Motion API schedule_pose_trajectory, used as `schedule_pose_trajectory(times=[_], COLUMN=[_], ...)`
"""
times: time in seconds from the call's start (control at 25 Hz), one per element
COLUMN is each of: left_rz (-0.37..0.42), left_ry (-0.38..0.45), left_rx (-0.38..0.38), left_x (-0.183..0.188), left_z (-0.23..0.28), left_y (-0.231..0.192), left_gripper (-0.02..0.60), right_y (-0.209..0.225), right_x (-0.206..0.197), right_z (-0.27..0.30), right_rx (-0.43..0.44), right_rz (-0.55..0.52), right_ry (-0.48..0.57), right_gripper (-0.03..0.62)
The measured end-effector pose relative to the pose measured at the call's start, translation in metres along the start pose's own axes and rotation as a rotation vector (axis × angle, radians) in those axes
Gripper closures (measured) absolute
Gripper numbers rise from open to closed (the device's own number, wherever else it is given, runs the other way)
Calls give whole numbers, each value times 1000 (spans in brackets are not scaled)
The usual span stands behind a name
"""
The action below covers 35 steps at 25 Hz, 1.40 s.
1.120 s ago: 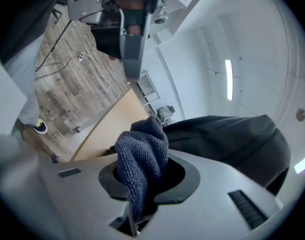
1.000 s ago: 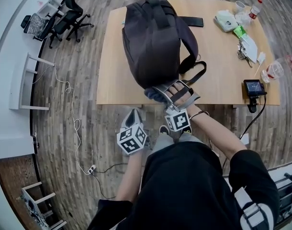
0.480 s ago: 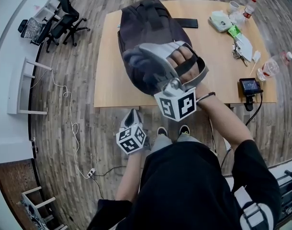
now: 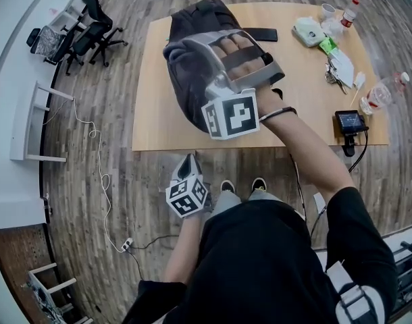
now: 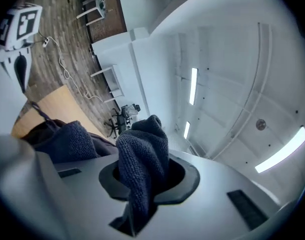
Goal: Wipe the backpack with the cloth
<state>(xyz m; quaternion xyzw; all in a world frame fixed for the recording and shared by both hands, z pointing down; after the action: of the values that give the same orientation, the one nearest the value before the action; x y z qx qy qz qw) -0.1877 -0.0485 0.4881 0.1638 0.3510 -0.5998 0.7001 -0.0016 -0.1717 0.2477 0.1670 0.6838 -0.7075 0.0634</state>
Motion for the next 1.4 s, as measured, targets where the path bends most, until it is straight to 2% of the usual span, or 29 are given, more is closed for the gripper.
schedule_pose_trajectory(times=[0.08, 0.16, 0.28, 0.56, 0.68, 0.8, 0.92, 1.0, 1.12, 1.24, 1.32, 1.36, 1.4], left_rz=[2, 7, 19, 89, 133, 170, 205, 235, 269, 294, 294, 284, 269], left_ry=[-3, -5, -5, -24, -18, 4, 26, 55, 107, 165, 209, 231, 248], left_rx=[-2, -7, -19, -97, -130, -167, -232, -275, -331, -364, -358, -345, -334], left_x=[-1, -2, -2, -2, -4, -1, 7, 16, 35, 58, 77, 88, 97], left_z=[0, 1, 4, 21, 31, 36, 42, 47, 56, 65, 71, 74, 78], left_y=[1, 4, 12, 49, 68, 85, 105, 122, 155, 189, 206, 212, 219], left_gripper=[567, 568, 566, 566, 567, 566, 566, 566, 566, 566, 565, 531, 416], right_y=[-15, -24, -31, -65, -84, -86, -77, -74, -77, -81, -85, -86, -88], right_x=[-2, -4, -4, 2, 0, -1, -15, -36, -77, -114, -130, -136, -142], right_z=[-11, -20, -29, -56, -64, -79, -121, -157, -208, -249, -270, -280, -290], right_rx=[22, -6, -36, -35, -1, 74, 125, 120, 120, 106, 90, 85, 81], right_rz=[38, 71, 65, 80, 63, 59, 171, 255, 377, 487, 528, 537, 541], right_ry=[24, 39, 49, 94, 106, 94, 71, 18, -131, -304, -394, -428, -459], right_gripper=[526, 528, 528, 530, 530, 530, 530, 530, 530, 528, 529, 530, 530])
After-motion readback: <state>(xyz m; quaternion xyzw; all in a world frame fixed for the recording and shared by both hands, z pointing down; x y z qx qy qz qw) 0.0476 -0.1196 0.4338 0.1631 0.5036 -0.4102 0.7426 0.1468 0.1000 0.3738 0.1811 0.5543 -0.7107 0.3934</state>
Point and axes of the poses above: the fingertips, and each gripper's own axes: z forward along the fingers, y to its right, x out of its top, the point moved 8 cm from there along -z, backward along the fingers, and after that the axes turned 10 degrees about -y, right-handed, at the moved point
